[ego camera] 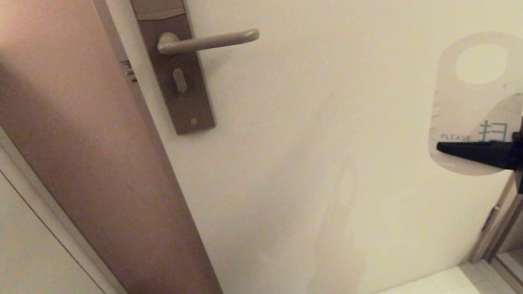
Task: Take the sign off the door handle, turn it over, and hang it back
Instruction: Hang the sign back with the other side facing out
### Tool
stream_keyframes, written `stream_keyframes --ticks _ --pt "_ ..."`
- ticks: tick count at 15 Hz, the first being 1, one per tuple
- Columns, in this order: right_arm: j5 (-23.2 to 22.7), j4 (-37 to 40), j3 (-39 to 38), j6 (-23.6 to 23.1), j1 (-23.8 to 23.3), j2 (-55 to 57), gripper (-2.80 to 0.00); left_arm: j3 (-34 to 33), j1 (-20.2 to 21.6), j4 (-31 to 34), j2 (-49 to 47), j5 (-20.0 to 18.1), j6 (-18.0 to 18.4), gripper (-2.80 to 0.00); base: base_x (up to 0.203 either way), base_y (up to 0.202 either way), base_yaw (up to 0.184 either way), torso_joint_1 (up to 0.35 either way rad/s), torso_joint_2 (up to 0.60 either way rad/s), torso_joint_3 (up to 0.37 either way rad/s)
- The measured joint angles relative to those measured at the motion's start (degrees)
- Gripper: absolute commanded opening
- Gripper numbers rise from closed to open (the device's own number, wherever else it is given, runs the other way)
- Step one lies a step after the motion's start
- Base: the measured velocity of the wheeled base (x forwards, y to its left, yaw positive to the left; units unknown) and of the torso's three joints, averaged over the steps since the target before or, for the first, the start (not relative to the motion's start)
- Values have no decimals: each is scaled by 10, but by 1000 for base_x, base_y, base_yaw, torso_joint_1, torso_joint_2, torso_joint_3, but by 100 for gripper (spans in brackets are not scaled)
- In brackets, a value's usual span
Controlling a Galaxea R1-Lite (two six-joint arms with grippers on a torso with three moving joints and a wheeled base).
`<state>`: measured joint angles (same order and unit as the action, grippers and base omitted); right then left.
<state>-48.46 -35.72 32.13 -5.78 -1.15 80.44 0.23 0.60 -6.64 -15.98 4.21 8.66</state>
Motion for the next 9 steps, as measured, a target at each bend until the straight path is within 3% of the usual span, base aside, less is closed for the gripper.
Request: stream_keyframes --ticks 2,9 --pt "-1 0 -1 0 0 -3 -280 -1 10 11 1 -26 -6 -280 0 0 0 0 0 0" --pt "-1 -1 -9 0 0 -13 -280 -2 3 56 66 -50 -8 -280 0 0 0 0 0 0"
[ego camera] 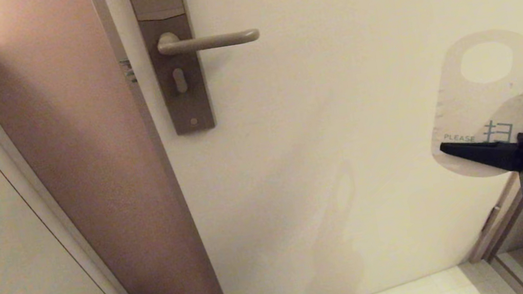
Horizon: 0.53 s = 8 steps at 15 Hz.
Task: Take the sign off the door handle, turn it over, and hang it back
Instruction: Hang the sign back with the other side facing out
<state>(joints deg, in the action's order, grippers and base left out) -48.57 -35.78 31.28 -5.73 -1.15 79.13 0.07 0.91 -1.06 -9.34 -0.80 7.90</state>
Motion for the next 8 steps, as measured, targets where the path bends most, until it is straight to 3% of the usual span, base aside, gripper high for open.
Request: stream_keyframes --ticks 8 --pt "1 0 -5 1 0 -5 -280 0 -9 15 90 -15 -32 -280 0 0 0 0 0 0"
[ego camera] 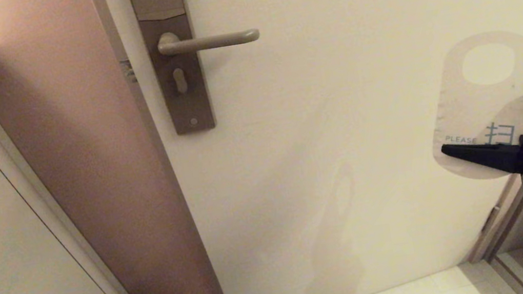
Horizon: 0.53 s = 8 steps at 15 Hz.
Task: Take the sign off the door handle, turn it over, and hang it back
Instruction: Hang the sign back with the other side facing out
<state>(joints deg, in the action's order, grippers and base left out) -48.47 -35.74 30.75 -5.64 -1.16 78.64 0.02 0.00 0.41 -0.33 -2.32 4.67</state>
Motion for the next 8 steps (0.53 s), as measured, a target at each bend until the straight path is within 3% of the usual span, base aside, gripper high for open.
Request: stream_keyframes --ticks 8 --pt "0 0 17 2 -1 6 -280 0 0 -1 3 8 -15 -280 0 0 0 0 0 0"
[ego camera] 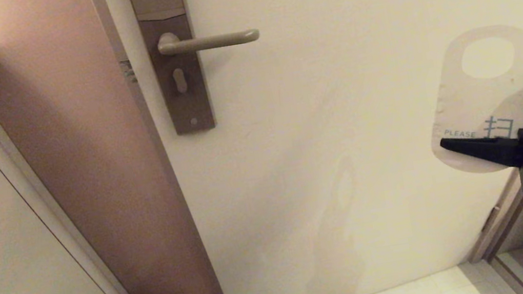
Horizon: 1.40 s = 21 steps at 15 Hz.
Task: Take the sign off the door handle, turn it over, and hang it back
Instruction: Hang the sign back with the other side facing out
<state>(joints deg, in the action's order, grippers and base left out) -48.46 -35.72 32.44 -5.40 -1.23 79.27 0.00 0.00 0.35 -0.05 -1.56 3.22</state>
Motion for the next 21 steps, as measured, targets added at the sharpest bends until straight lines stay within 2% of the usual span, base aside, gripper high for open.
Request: stream_keyframes --ticks 9,12,16,19,21 --pt "26 -1 79 0 1 31 -280 0 0 0 0 0 0 -280 0 0 0 0 0 0" --pt "94 0 132 0 28 47 -280 0 0 0 0 0 0 -280 0 0 0 0 0 0" --pt "197 15 174 3 99 65 -280 0 0 0 0 0 0 -280 0 0 0 0 0 0" --pt "258 70 200 4 144 66 -280 0 0 0 0 0 0 -280 0 0 0 0 0 0" --pt "279 112 221 3 168 62 -280 0 0 0 0 0 0 -280 0 0 0 0 0 0"
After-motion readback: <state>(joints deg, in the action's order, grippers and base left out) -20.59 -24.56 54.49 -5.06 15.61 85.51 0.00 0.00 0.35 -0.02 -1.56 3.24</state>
